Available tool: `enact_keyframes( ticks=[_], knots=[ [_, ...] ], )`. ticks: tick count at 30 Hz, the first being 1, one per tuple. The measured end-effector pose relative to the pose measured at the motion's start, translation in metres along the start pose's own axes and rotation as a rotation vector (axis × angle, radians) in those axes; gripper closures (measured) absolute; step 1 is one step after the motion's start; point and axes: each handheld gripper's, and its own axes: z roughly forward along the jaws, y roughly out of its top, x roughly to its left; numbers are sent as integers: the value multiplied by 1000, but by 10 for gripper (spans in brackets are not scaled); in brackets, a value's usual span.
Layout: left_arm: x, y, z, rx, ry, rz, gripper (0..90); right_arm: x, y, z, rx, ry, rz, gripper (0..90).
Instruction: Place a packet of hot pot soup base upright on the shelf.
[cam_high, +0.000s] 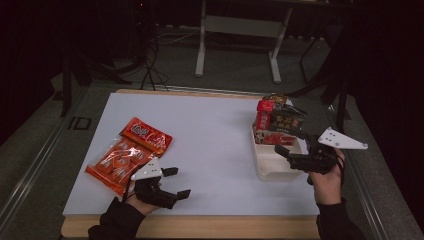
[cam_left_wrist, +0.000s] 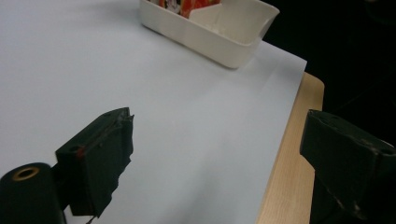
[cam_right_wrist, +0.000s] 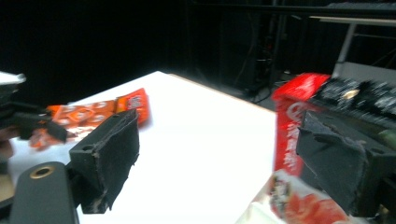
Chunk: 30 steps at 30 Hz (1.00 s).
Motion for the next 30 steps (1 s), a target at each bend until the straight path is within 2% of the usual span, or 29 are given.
enact_keyframes(
  ticks=[1, 8, 9, 12, 17, 19, 20, 23, 25, 30],
  knots=[
    [1, 1, -3, -1, 8, 6, 115, 2, -2, 0, 7, 17, 4, 136],
    [11, 9, -22, 1, 48, 29, 149, 17, -17, -4, 36, 50, -2, 143],
    [15, 11, -29, 7, 78, 39, 151, 20, -19, -5, 43, 53, -3, 143],
    [19, 13, -37, 7, 97, 37, 159, 25, -22, -8, 36, 69, 3, 143],
    [36, 15, -58, 22, 182, 11, 160, 34, -27, -10, 44, 85, -8, 143],
    [39, 14, -61, 20, 189, 6, 160, 35, -28, -10, 46, 86, -9, 143],
    [44, 14, -68, 19, 213, -2, 160, 38, -30, -11, 47, 95, -5, 143],
    [49, 14, -73, 24, 235, -7, 160, 40, -31, -11, 44, 99, -10, 143],
    [57, 14, -81, 24, 275, -17, 160, 41, -32, -12, 41, 98, -9, 143],
    [74, 14, -92, 30, 327, -39, 172, 43, -35, -12, 49, 111, -2, 143]
  ],
)
